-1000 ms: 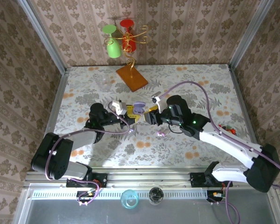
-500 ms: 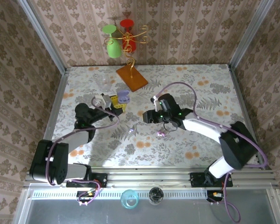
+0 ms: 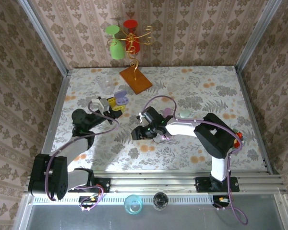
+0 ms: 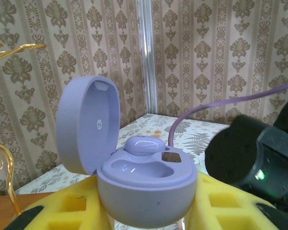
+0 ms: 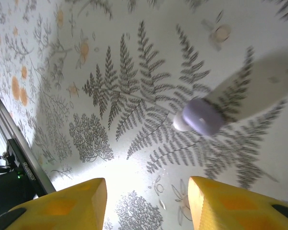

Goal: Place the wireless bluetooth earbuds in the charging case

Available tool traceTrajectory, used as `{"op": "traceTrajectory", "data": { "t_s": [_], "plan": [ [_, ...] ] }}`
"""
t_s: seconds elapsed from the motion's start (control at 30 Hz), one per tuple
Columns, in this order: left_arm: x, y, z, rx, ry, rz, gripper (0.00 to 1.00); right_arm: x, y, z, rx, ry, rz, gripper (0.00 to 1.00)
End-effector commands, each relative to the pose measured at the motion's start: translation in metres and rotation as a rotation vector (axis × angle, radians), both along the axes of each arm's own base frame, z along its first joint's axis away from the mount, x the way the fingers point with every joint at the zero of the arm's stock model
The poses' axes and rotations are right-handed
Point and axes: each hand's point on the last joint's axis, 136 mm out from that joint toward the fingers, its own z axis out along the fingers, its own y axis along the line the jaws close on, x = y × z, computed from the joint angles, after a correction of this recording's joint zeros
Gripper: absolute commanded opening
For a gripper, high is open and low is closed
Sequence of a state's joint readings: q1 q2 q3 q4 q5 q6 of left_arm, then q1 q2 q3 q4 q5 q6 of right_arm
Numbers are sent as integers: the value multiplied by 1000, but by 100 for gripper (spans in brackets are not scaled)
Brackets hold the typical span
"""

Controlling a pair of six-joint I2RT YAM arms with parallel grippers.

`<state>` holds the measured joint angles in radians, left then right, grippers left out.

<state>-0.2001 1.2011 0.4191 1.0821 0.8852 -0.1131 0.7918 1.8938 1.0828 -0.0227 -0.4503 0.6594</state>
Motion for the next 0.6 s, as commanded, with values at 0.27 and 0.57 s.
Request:
{"op": "traceTrajectory", "data": {
  "t_s": [0.27, 0.57],
  "plan": [
    [-3, 4, 6, -5, -22, 9, 35, 26, 1, -15, -19, -2, -69, 49],
    [-2, 4, 5, -5, -19, 4, 35, 47, -1, -20, -16, 23, -67, 47]
  ]
}}
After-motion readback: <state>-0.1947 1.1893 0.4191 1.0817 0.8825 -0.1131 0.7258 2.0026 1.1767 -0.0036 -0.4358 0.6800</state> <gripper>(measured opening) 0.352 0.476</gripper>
